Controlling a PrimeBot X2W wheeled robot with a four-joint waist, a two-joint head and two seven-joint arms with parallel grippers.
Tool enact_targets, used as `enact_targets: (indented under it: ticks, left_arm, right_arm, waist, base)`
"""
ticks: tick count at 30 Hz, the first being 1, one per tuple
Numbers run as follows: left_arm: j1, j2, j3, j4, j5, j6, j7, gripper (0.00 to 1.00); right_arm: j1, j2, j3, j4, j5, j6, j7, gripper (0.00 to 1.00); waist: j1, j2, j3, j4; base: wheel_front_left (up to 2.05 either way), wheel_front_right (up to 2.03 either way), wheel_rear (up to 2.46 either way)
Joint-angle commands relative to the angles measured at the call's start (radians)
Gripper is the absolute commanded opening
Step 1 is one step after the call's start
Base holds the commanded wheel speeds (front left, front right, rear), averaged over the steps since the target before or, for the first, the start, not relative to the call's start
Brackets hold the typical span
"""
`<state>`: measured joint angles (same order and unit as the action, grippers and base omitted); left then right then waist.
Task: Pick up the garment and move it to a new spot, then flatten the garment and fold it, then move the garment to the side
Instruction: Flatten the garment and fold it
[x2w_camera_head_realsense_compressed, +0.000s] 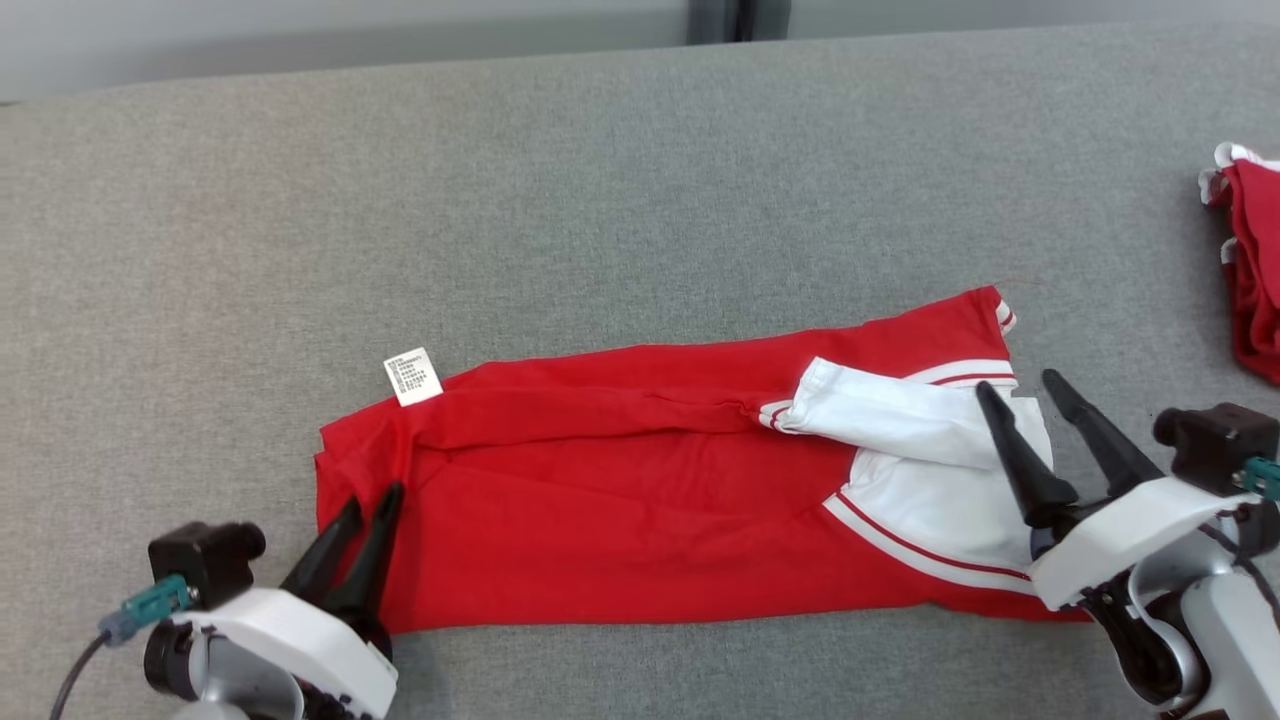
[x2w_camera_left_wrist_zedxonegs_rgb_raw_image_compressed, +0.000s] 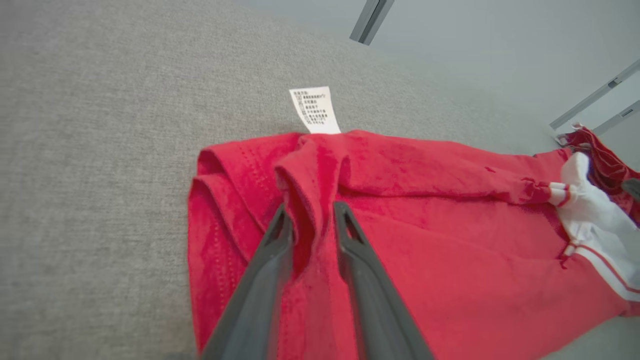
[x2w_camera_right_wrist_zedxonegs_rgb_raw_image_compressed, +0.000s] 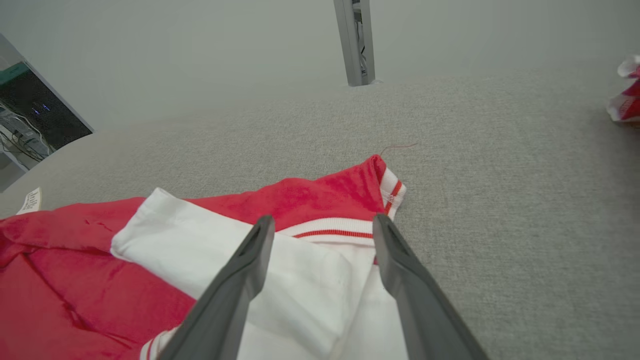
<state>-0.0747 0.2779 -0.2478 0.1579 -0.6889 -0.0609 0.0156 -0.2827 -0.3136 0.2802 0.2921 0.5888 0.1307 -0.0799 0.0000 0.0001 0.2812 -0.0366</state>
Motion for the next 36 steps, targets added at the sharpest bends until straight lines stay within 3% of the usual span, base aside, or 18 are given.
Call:
enact_targets:
  ticks: [1,3,6,13,18,22,28,36]
  left_arm:
    - [0.018,0.002,-0.002,-0.004,-0.007,-0.005,-0.007,0.47]
    - [0.043,0.004,-0.001,-0.008,-0.004,0.003,-0.014,0.54]
    - [0.079,-0.002,0.002,-0.022,0.010,0.019,-0.048,1.00]
    - [0.152,-0.037,0.048,-0.068,0.084,0.082,-0.242,1.00]
    - [0.146,-0.064,0.077,-0.080,0.178,0.120,-0.278,1.00]
    - [0.147,-0.117,0.125,-0.120,0.281,0.138,-0.280,1.00]
    - [0.181,-0.178,0.189,-0.124,0.376,0.103,-0.281,1.00]
    - [0.198,-0.214,0.253,-0.124,0.435,0.050,-0.281,1.00]
  right_arm:
    - [0.014,-0.008,-0.011,-0.002,0.008,0.000,-0.007,1.00]
    - [0.029,-0.012,-0.035,-0.001,0.013,0.000,-0.013,1.00]
    - [0.052,-0.011,-0.099,0.003,0.020,0.000,-0.023,1.00]
    - [0.065,0.065,-0.253,0.047,-0.030,0.000,0.009,1.00]
    - [0.039,0.130,-0.299,0.089,-0.072,0.000,0.051,1.00]
    - [0.006,0.185,-0.313,0.149,-0.119,0.000,0.085,1.00]
    - [0.001,0.202,-0.299,0.239,-0.208,0.000,0.147,1.00]
    - [0.020,0.198,-0.282,0.260,-0.247,0.000,0.210,1.00]
  waist:
    - [0.0000,-0.0001,-0.015,0.004]
    - [0.0000,-0.0001,-0.032,0.007]
    - [0.0000,-0.0001,-0.057,0.011]
    - [0.0000,-0.0001,-0.102,0.021]
    - [0.0000,-0.0001,-0.111,0.036]
    - [0.0000,-0.0001,-0.115,0.046]
    - [0.0000,-0.0001,-0.116,0.063]
    - [0.0000,-0.0001,-0.111,0.068]
  base:
    - [0.00,0.00,0.00]
    - [0.00,0.00,0.00]
    - [0.00,0.00,0.00]
    - [0.00,0.00,0.00]
    - [0.00,0.00,0.00]
    - [0.00,0.00,0.00]
    - [0.00,0.00,0.00]
    - [0.00,0.00,0.00]
